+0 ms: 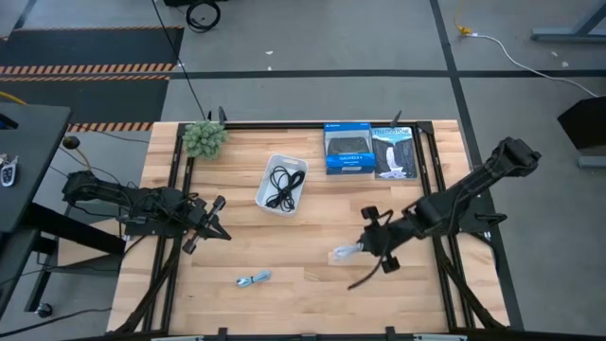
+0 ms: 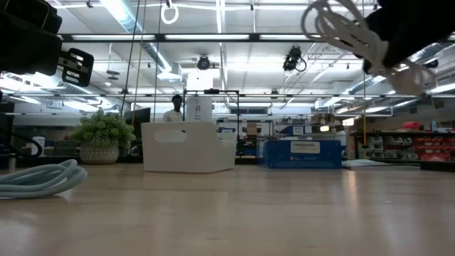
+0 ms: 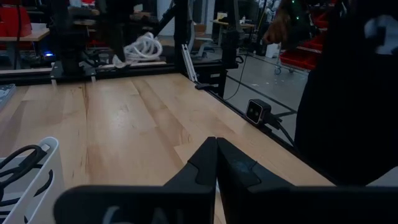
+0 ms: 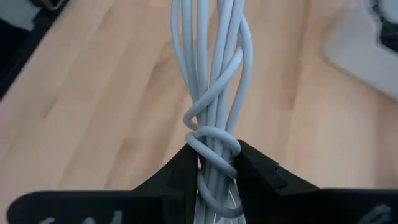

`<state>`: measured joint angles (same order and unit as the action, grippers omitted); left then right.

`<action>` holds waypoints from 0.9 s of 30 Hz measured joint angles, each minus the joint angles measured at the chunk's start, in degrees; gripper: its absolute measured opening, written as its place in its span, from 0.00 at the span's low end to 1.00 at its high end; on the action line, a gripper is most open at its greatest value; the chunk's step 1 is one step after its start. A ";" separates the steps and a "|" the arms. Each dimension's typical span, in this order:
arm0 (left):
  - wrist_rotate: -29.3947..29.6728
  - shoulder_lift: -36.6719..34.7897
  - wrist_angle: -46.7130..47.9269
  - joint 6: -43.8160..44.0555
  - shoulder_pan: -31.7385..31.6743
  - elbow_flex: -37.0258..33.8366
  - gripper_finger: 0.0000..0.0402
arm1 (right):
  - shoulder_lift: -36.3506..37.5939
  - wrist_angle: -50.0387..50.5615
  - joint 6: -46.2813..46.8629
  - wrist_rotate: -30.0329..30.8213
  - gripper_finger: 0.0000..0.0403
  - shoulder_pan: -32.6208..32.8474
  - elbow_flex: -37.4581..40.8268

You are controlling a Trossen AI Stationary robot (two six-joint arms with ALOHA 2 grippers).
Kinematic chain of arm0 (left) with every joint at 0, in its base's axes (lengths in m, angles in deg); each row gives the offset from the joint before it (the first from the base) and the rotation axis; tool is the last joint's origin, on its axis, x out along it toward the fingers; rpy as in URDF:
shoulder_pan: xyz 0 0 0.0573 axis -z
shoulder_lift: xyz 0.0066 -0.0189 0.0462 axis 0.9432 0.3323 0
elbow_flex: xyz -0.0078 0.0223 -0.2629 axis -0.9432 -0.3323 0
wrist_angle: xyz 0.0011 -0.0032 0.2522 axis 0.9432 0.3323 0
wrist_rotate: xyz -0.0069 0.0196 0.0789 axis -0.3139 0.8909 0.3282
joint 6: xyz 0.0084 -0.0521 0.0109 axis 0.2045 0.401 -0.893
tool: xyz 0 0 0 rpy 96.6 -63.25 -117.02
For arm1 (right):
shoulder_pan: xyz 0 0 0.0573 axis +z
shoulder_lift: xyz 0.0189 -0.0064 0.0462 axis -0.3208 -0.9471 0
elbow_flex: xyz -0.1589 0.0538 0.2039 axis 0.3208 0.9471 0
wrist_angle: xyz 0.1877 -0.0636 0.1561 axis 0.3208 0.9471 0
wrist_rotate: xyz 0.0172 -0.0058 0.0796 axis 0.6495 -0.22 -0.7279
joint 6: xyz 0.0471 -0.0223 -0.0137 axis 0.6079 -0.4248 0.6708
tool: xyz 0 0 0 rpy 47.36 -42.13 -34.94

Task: Pick and place USB-C Cables
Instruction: Put the white charger cable into the white bin

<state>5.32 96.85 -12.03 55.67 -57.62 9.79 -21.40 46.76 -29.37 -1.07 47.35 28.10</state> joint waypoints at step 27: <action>0.01 -0.01 0.00 0.00 0.00 -0.02 0.03 | 1.21 -10.06 -21.34 7.77 0.23 -14.61 -10.42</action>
<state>5.33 96.84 -12.03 55.67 -57.62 9.77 -20.19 36.70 -50.71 6.70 32.74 17.68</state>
